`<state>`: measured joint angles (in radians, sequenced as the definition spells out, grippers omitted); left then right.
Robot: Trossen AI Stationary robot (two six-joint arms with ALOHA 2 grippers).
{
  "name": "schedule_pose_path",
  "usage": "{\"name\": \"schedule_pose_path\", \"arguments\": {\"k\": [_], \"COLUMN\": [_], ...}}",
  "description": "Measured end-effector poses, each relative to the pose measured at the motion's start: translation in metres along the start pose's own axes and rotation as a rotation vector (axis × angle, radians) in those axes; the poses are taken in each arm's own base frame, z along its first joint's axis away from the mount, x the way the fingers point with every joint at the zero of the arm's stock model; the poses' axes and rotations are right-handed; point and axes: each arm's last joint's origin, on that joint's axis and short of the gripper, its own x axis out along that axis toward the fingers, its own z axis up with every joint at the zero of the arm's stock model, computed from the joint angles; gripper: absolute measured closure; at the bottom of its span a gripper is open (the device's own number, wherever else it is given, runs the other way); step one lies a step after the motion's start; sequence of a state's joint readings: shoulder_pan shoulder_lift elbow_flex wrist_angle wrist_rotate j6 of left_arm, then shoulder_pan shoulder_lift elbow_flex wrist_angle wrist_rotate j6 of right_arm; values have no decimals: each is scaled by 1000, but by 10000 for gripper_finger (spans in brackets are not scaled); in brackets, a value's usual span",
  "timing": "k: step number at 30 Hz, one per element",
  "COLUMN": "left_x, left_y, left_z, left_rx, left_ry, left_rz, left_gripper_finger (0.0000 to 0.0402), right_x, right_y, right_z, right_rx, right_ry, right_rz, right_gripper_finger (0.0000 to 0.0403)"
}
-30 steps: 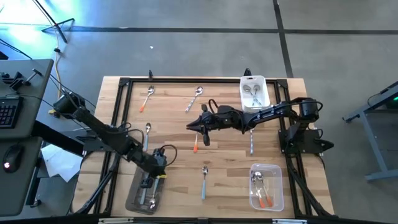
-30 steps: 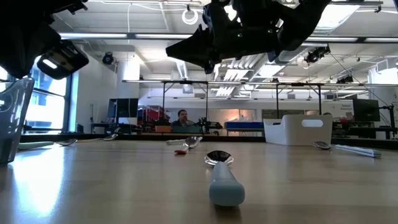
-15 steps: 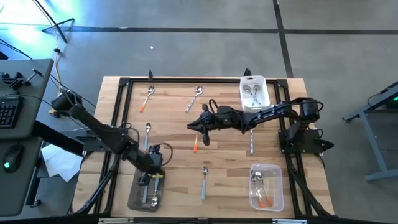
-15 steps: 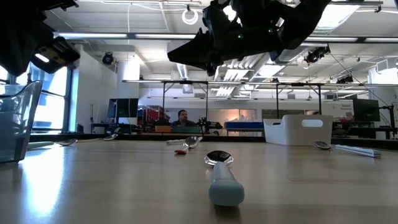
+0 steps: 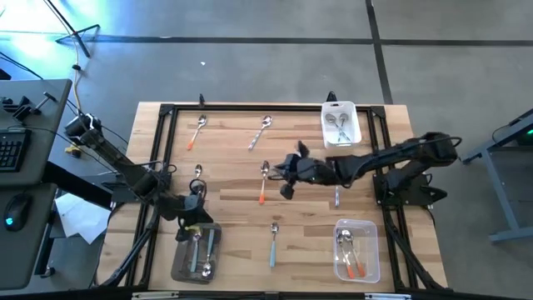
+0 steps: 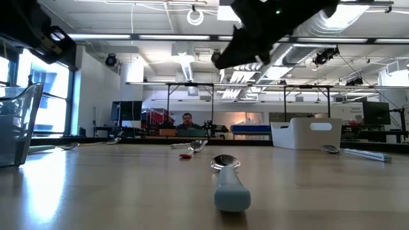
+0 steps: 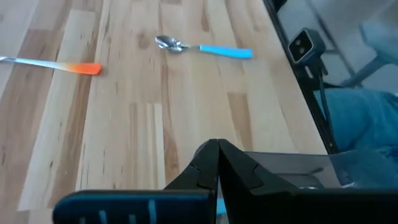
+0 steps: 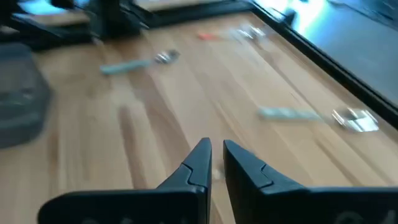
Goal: Sort silverware by color (type)
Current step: Put the bottom white spoon into the white bin
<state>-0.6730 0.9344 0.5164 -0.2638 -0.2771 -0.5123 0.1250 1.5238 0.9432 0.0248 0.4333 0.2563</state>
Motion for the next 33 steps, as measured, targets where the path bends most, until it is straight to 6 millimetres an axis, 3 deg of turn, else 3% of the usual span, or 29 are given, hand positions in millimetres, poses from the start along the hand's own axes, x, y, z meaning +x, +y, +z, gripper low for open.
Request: {"name": "schedule_pose_path", "arguments": {"k": [5,11,15,21,33], "left_x": [5,5,1,3,0], "left_y": [12,23,29,41,45], "left_z": [-12,-15,-14,-32,-36], "left_rx": [34,125,165,122,90], "left_ry": [-128,-284,-420,-479,-557], "left_rz": [-40,-52,-60,-92,-93], "left_gripper_finger": [401,401,401,401,401], "right_x": [-37,-64,-65,-56,-43], "right_y": [6,-14,-32,-55,-74], "right_z": [-18,-52,-69,-94,-137], "right_rx": [136,396,536,657,798], "right_ry": [153,438,600,747,811], "right_rz": [-148,-435,-626,-692,-617], "right_gripper_finger": [358,297,272,267,268]}}
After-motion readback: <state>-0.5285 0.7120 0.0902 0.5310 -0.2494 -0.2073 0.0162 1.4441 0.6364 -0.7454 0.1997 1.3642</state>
